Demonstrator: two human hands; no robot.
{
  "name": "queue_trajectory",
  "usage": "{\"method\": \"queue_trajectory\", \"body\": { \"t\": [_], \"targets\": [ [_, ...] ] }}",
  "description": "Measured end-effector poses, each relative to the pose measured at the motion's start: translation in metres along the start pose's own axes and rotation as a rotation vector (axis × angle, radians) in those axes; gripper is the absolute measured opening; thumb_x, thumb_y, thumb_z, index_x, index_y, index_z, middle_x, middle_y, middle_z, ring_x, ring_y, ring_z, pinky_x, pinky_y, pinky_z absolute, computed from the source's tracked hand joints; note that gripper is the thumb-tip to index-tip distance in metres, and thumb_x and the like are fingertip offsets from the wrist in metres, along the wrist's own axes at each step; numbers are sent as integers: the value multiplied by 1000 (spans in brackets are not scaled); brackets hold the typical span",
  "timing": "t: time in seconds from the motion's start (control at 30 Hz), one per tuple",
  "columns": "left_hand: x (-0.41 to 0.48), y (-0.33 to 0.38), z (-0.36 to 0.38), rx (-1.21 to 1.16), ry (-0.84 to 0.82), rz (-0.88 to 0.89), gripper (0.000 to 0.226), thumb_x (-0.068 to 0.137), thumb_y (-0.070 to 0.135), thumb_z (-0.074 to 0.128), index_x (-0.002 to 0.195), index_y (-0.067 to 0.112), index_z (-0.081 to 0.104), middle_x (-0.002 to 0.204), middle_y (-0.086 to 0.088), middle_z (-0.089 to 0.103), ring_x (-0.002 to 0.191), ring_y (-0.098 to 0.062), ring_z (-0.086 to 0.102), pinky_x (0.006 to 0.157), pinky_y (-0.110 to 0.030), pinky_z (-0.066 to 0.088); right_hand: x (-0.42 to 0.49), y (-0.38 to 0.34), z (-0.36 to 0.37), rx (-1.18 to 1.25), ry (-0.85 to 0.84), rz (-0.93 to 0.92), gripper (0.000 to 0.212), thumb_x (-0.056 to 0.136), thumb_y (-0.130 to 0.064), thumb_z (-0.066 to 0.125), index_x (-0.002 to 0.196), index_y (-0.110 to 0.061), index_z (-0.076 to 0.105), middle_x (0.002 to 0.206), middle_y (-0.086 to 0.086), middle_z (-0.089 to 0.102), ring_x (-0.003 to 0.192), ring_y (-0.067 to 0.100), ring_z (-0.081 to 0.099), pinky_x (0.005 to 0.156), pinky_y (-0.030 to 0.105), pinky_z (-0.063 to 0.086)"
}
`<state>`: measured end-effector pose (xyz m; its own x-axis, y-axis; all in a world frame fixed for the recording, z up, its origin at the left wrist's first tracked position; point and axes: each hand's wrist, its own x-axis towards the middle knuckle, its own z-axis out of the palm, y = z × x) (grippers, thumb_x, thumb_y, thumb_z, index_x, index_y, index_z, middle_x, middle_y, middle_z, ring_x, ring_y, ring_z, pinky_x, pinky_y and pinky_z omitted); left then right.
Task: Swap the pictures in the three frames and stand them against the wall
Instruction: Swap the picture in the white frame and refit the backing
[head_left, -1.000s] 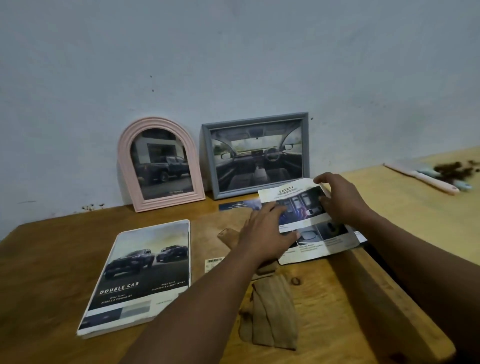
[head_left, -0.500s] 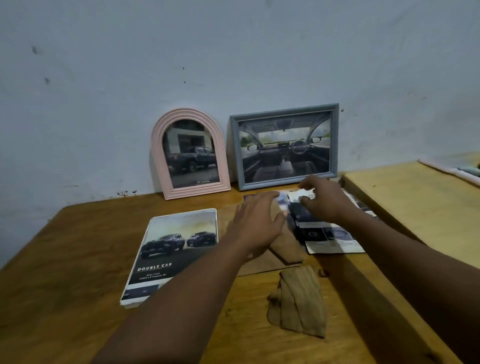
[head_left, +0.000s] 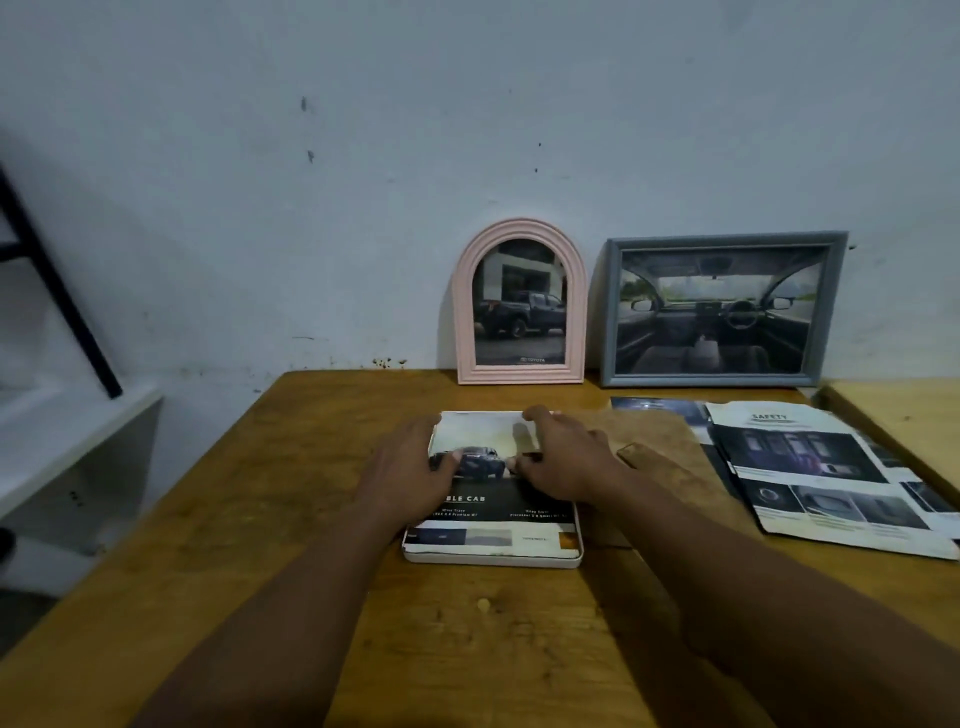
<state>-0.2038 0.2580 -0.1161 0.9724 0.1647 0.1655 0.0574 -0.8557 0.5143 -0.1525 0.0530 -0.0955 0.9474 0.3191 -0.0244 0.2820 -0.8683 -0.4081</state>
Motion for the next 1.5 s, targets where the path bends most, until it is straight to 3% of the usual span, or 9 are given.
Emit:
{"method": "queue_trajectory", "body": {
  "t": [0.2,0.4,0.6,0.87,1.1,1.27,1.37,1.43,1.5],
  "targets": [
    [-5,-2,7,96,18,73,58,99,43,57,152,27,40,153,3,47,134,-23,47,111,-49,41,-2,3,4,-12,5,7,78,90,-50,63,153,-27,22,161,5,26,149,29,21,117,57,19],
    [-4,-1,9,129,23,123,53,102,41,52,152,25,42,151,2,49,134,-21,46,110,-44,37,-3,1,5,-21,98,54,80,85,-55,68,148,-27,27,153,5,41,143,30,31,114,57,24],
    [-3,-3,9,168,23,143,54,103,43,49,153,25,39,153,2,47,137,-23,44,112,-45,35,-2,-5,14,17,183,-2,71,88,-40,70,143,-28,28,144,4,50,136,27,41,107,54,28],
    [-2,-3,11,219,11,165,53,103,43,48,152,25,40,153,2,48,135,-23,46,112,-47,38,1,0,13,-53,72,62,80,91,-51,61,153,-25,18,162,8,25,153,31,5,116,63,9],
    [-1,-4,12,241,22,168,53,103,44,46,152,25,40,151,2,49,134,-23,46,110,-50,39,-6,-7,13,-29,261,-53,60,89,-30,68,138,-28,35,146,0,47,141,24,33,112,55,17],
    [-1,-5,9,178,27,170,54,103,46,46,152,25,39,151,0,49,132,-22,48,107,-49,44,-13,-15,8,370,389,-192,57,89,-6,67,135,-28,42,137,-3,49,123,16,48,99,35,48],
    [-2,4,-1,116,55,198,50,104,45,45,150,25,42,151,0,49,129,-19,50,103,-44,47,-13,-17,-10,569,413,-143,58,88,-5,68,134,-29,42,136,-4,48,117,9,45,95,29,50],
    [-2,16,-11,60,82,235,49,104,45,46,149,25,43,152,1,48,129,-20,51,100,-40,46,-13,-11,-28,644,400,-108,57,89,-6,69,134,-29,42,138,-3,48,113,9,45,81,20,49],
    [1,35,-17,33,80,255,52,103,48,48,150,28,41,155,1,46,133,-20,49,102,-41,44,-13,3,-50,721,371,-67,57,88,-7,70,133,-29,42,142,-1,48,112,14,49,75,21,50]
  ]
}}
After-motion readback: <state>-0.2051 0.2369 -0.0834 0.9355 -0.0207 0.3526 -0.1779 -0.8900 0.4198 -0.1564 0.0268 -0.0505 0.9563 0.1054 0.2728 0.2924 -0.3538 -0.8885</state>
